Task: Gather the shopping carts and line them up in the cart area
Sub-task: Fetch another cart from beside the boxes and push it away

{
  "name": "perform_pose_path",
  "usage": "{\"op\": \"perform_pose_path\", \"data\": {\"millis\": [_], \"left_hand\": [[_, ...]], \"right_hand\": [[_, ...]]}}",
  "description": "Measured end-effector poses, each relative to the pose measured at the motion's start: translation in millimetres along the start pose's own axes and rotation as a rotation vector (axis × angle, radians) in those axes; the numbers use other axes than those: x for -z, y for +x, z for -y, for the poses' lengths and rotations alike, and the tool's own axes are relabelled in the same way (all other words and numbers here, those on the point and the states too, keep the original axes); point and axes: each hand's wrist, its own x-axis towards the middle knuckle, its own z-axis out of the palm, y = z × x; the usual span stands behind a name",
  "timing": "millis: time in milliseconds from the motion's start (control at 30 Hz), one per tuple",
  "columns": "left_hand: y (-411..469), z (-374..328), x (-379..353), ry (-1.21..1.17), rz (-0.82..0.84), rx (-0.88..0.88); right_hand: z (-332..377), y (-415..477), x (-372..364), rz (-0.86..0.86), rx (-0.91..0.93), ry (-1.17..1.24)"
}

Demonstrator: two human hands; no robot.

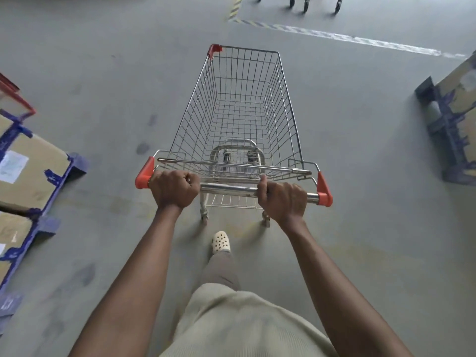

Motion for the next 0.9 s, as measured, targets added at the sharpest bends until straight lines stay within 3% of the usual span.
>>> {"op": "perform_pose_path", "data": {"millis": [333,667,900], "left_hand": [[243.9,-6.4,-44.1,0.004,0.167,-0.01],[452.8,-2.1,-108.5,0.011,0.11,0.028],[606.5,-16.0,-135.4,0.044,0.18,0.055]], "right_hand": [[37.1,227.0,-73.4,0.106,-0.1,-0.021],[64.8,425.2,-150.2,-0.056,-0.101,0.004],[76.4,581.5,-202.2,0.14,-0.096,-0.033]]}}
